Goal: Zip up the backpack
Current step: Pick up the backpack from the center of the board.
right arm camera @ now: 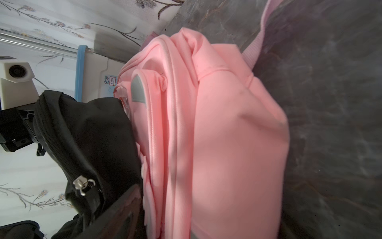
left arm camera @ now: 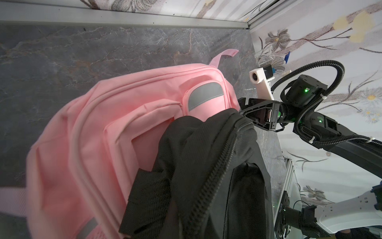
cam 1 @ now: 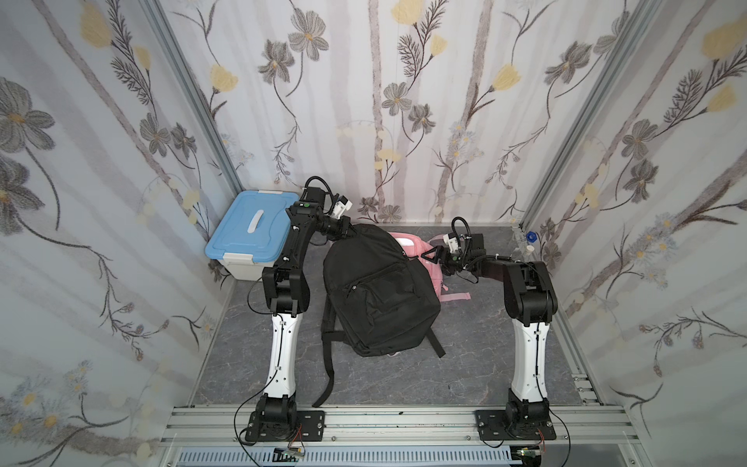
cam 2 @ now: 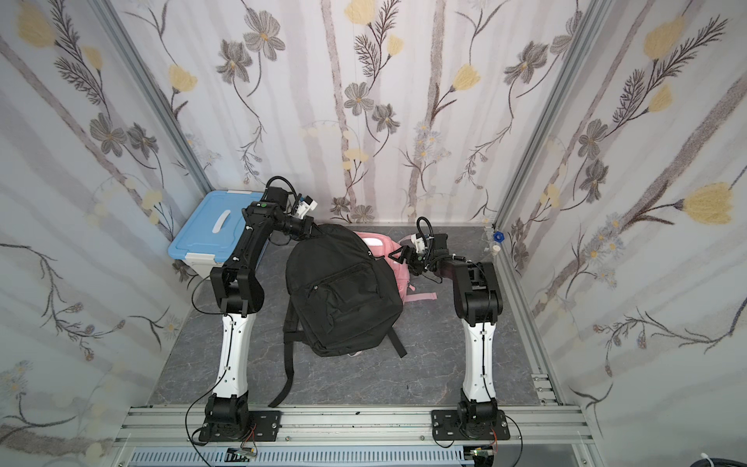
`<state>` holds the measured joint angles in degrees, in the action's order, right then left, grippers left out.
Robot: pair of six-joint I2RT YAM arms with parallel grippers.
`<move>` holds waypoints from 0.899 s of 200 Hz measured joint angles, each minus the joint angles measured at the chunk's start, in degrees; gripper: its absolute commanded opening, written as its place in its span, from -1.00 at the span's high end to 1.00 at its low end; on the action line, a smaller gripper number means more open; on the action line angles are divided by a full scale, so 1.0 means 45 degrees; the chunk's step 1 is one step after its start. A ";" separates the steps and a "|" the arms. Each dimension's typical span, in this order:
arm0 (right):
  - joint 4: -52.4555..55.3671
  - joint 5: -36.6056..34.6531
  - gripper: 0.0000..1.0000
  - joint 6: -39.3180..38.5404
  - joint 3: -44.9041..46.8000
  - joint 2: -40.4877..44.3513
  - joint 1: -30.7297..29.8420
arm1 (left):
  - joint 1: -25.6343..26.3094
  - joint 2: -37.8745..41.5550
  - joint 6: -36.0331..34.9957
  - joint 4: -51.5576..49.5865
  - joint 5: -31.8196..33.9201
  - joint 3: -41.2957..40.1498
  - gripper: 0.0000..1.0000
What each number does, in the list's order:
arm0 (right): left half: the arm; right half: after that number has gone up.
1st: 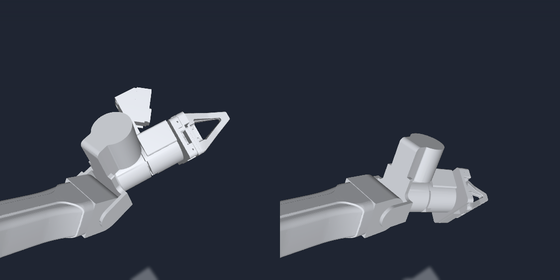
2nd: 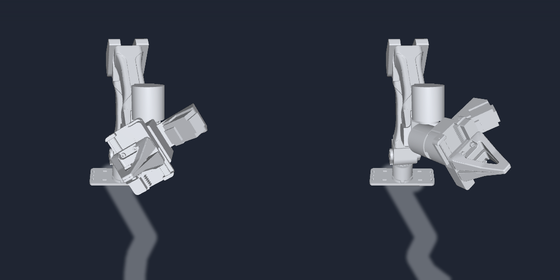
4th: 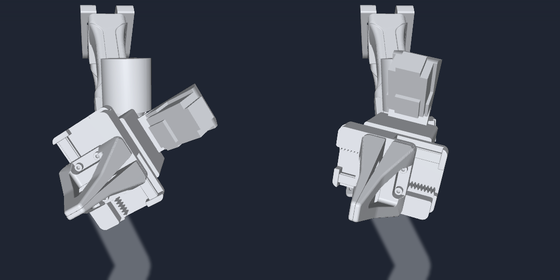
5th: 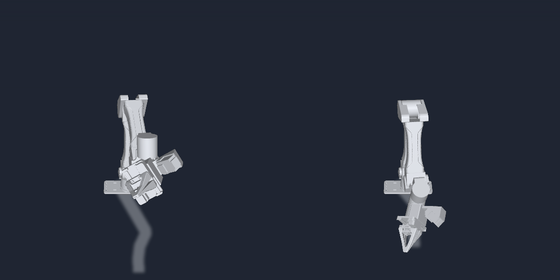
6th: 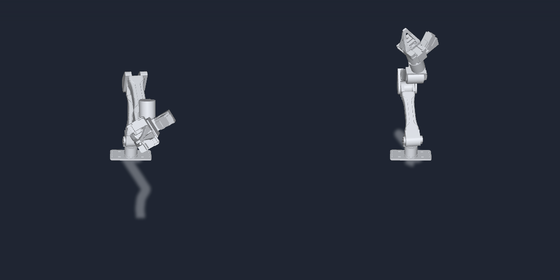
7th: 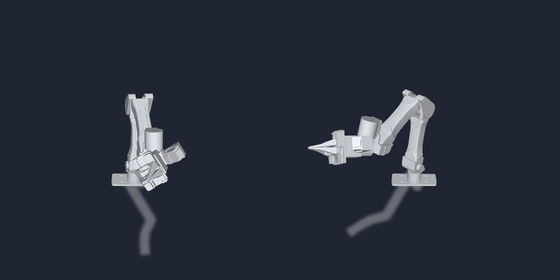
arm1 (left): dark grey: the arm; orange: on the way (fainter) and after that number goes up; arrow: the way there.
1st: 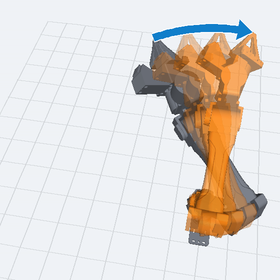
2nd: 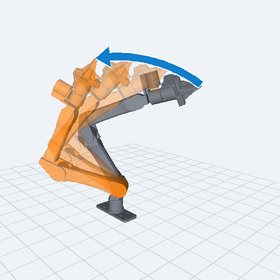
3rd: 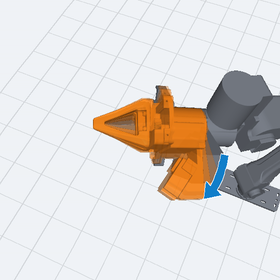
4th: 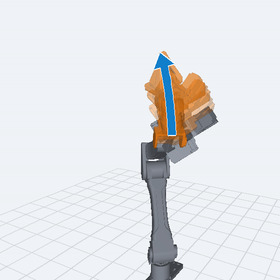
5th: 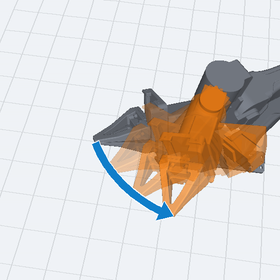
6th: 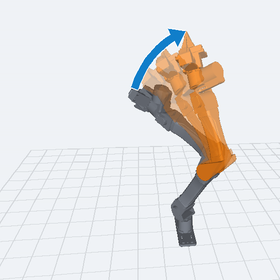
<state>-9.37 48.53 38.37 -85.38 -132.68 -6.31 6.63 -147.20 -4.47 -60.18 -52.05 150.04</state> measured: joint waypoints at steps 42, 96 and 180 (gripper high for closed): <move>-0.0049 0.0311 1.00 0.1122 -0.0039 -0.0049 -0.0049 | 0.0000 -0.0126 -0.0044 -0.0073 0.0063 -0.0233 1.00; 0.5032 -0.3206 1.00 -0.1792 -0.2229 0.2759 -0.0913 | -0.0039 0.0146 0.0092 0.0214 0.0083 -0.0194 1.00; 1.0535 -0.8378 1.00 -0.6931 -0.7121 0.9136 -0.4376 | -0.0180 -0.1263 0.1477 0.1166 0.1545 0.1642 1.00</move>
<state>38.04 10.83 7.18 -117.43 -91.57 -26.00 5.82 -152.88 2.17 -54.94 -45.10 157.42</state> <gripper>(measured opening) 0.085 0.049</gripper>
